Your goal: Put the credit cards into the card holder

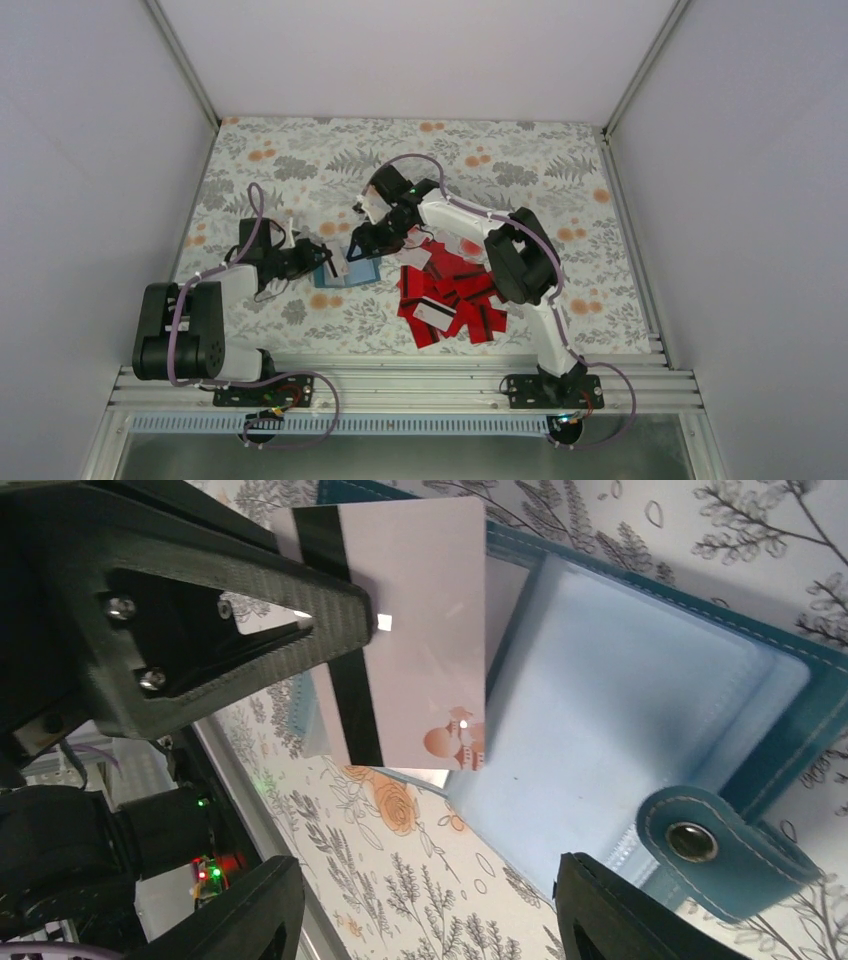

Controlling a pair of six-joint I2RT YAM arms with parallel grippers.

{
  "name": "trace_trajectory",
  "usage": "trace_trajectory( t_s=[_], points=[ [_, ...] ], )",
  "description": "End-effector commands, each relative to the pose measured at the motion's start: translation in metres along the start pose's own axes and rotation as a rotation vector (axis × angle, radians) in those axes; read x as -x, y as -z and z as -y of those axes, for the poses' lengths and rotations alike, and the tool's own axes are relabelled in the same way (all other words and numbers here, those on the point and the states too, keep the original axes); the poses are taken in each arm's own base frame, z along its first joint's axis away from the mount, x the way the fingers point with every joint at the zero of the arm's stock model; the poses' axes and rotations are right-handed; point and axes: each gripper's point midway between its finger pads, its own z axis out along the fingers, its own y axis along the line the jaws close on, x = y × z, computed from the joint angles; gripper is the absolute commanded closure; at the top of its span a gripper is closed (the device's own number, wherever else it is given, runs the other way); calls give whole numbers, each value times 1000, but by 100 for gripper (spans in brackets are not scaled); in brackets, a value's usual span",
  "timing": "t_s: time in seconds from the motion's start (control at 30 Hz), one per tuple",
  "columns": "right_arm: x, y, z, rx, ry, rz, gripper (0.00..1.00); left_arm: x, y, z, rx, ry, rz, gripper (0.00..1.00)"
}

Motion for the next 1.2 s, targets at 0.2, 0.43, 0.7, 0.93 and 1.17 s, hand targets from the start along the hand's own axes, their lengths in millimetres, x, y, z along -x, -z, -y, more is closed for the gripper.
trace_trajectory(
  t_s=[0.2,0.43,0.7,0.93,1.17],
  points=[
    [21,20,-36,116,172,88,40,7,3,-2,42,-25,29,98],
    [25,17,-38,140,211,116,44,7,3,-4,45,-12,34,98],
    [20,3,-17,114,187,99,50,3,3,-4,36,4,37,98],
    [12,-6,6,79,149,81,53,-2,2,-8,40,4,30,98],
    [2,-9,27,31,122,73,53,-2,-1,-9,29,9,30,98]
  ],
)
